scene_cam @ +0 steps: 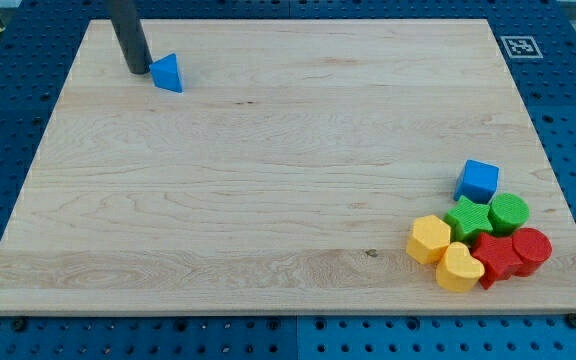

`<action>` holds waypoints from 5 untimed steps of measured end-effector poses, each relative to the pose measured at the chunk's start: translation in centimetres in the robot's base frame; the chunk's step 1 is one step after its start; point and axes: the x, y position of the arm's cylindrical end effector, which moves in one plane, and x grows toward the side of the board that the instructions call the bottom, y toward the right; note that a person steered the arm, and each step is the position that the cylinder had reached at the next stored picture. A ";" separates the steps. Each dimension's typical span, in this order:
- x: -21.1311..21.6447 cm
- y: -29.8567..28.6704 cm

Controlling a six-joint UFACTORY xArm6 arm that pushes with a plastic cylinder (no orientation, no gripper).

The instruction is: Move the blue triangle towards the right

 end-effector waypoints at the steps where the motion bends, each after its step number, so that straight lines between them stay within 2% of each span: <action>1: 0.9 1.5; 5: 2.6 5.4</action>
